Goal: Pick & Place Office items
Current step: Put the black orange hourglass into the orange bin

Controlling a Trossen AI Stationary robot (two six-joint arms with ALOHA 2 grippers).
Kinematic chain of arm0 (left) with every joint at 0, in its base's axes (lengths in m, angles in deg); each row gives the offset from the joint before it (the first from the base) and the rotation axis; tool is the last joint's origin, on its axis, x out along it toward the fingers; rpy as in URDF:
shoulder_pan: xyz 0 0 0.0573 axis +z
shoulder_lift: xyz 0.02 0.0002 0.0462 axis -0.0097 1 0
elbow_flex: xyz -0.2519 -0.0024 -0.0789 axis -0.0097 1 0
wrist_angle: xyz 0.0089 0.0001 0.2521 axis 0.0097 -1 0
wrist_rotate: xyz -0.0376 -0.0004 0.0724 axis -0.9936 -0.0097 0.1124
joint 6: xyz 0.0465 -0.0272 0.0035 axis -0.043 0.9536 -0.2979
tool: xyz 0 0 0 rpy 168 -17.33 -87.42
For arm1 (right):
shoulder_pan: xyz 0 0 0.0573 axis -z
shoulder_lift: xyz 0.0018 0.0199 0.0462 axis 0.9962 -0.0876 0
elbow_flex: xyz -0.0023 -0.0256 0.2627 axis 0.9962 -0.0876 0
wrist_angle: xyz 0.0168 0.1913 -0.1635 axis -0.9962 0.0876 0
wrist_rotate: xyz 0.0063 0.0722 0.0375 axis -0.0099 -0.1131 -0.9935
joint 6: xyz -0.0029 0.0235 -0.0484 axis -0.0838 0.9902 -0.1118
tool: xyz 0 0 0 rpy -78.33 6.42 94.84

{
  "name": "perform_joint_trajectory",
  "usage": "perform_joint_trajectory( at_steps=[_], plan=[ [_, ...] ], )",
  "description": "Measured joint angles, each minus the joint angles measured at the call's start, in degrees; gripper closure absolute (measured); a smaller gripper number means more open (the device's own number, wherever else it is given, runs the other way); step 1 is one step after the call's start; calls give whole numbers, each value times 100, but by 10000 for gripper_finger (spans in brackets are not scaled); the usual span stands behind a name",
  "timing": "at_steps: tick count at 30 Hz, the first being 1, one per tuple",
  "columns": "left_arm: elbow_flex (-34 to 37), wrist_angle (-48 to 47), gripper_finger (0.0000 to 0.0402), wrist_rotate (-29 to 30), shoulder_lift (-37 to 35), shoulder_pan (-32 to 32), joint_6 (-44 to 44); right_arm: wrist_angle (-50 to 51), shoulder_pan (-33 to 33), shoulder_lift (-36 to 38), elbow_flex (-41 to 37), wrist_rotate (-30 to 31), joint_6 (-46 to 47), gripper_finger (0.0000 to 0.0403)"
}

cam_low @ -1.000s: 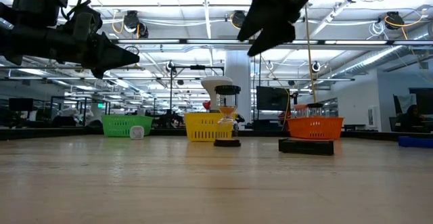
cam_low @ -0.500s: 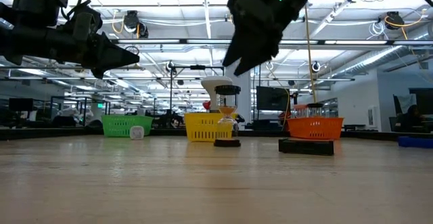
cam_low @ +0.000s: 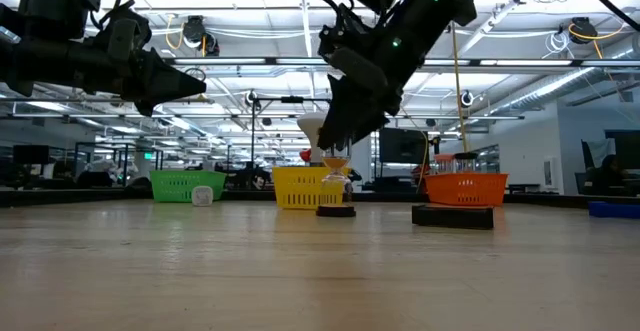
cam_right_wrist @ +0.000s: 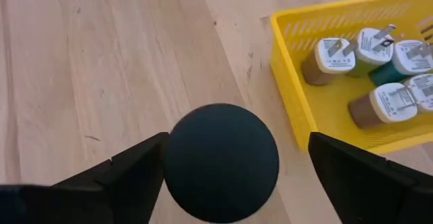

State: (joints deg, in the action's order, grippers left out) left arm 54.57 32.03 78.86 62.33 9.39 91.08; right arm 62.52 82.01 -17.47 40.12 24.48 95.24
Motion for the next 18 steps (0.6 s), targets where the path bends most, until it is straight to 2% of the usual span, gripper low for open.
perform_joint_trajectory(
  at_steps=[13, 18],
  plan=[
    [-2, 1, 385, 0, -1, -1, -3, -423, 35, 3, -317, 22, 150, 168],
    [-2, 1, 385, 2, 0, -1, -4, -340, 35, 259, -319, 33, 151, 202]
  ],
)
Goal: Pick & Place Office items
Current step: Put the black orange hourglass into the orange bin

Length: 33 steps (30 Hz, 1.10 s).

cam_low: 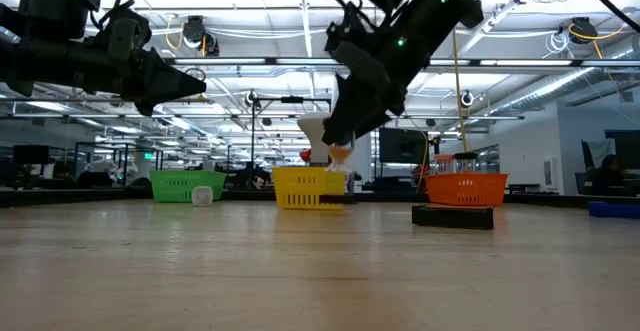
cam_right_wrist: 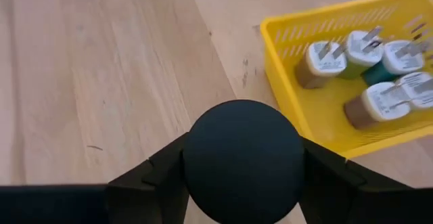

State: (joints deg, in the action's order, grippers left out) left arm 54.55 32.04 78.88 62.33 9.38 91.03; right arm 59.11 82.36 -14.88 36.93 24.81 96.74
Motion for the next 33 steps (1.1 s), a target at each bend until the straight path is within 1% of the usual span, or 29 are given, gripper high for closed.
perform_joint_trajectory(
  at_steps=[4, 8, 11, 14, 18, 20, 22, 24, 27, 31, 33],
  plan=[
    [0, -1, 385, 0, 0, 2, 1, 418, -17, 581, -4, 90, 78, 202],
    [0, -1, 385, 2, 0, 1, 7, 1252, -109, 1451, -4, 626, 301, 201],
    [0, 1, 385, 2, 0, 2, 1, 2061, -146, 2125, -4, 1150, 585, 199],
    [0, 1, 385, 2, -1, 1, 8, 2781, 44, 2671, 0, 1556, 953, 200],
    [0, 0, 385, 2, -2, 2, 4, 3368, 627, 3041, -58, 1945, 1085, 200],
    [0, 0, 385, 2, -1, 0, 1, 3328, 1112, 3165, -201, 1926, 975, 200],
    [0, -1, 385, 2, 0, 2, 1, 3129, 1652, 3218, -407, 1772, 775, 200],
    [0, 1, 385, 2, 0, 2, 1, 2933, 2179, 3218, -633, 1498, 522, 199],
    [0, -1, 385, 2, 0, 2, 4, 2345, 2884, 3219, -987, 1012, 102, 199],
    [0, 1, 385, 2, 0, 0, 1, 1521, 3535, 3218, -1504, 586, -146, 199],
    [0, -1, 385, 2, 0, 0, 1, 1285, 3715, 3220, -1700, 565, -235, 198]
  ],
)
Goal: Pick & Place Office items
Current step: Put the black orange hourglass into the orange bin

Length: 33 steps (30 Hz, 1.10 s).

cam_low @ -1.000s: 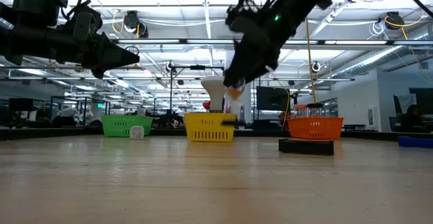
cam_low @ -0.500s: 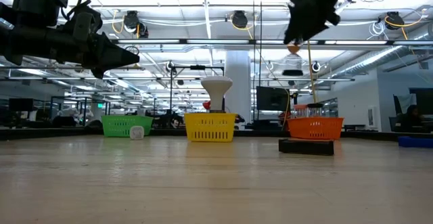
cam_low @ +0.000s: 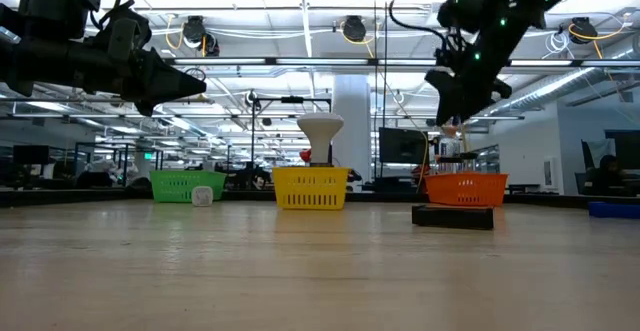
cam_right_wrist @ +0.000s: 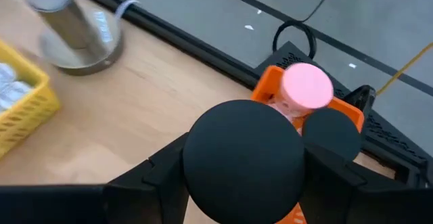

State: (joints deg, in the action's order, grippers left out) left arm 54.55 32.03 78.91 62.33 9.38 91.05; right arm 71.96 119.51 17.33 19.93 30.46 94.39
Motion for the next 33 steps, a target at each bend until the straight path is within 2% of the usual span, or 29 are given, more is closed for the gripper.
perform_joint_trajectory(
  at_steps=[14, 33],
  plan=[
    [0, 2, 385, 0, 0, 2, 0, -1667, 508, 4, -1048, 19, -280, 198],
    [0, 0, 385, 0, 0, 0, -2, -2019, 593, 4, -1498, -21, -380, 197]
  ],
)
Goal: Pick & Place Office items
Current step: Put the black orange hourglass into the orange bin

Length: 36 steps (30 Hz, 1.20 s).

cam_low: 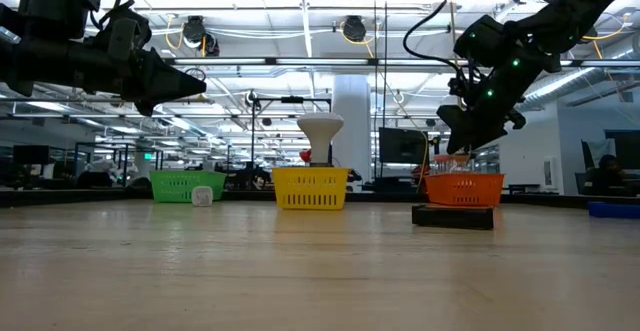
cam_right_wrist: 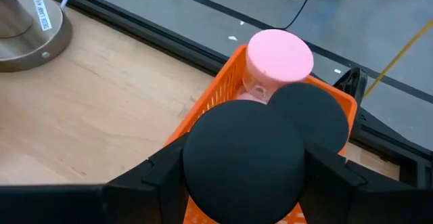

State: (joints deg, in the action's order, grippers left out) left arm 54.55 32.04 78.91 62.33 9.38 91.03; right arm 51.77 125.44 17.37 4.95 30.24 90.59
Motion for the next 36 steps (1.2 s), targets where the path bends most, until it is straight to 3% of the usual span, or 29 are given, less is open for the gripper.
perform_joint_trajectory(
  at_steps=[36],
  plan=[
    [0, 1, 385, 0, 0, 0, 9, 82, -4, 0, -7, -124, -148, 156]
  ],
)
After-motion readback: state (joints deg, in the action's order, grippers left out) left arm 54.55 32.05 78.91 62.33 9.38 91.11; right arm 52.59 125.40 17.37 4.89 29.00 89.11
